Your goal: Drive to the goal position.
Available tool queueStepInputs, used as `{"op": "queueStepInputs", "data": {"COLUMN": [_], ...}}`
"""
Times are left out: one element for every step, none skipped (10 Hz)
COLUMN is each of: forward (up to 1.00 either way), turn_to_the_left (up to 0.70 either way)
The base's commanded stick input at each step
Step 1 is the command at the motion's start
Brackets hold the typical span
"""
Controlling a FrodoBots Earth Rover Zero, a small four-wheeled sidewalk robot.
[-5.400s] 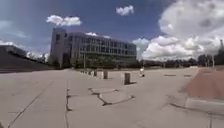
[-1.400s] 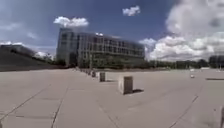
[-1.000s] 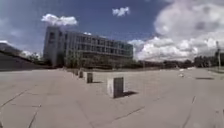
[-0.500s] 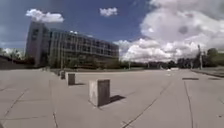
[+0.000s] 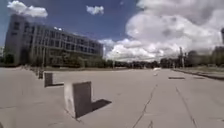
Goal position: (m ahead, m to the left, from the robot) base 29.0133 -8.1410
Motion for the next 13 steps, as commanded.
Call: {"op": "queueStepInputs", "data": {"forward": [0.0, 0.0, 0.0, 0.0, 0.71, 1.0, 1.0, 1.0, 1.0, 1.0, 1.0, 1.0, 1.0], "turn_to_the_left": [-1.0, -1.0, -1.0, -1.0, -0.33, -0.38, -0.31, -0.14, 0.0, 0.0, 0.0, 0.0, 0.0]}}
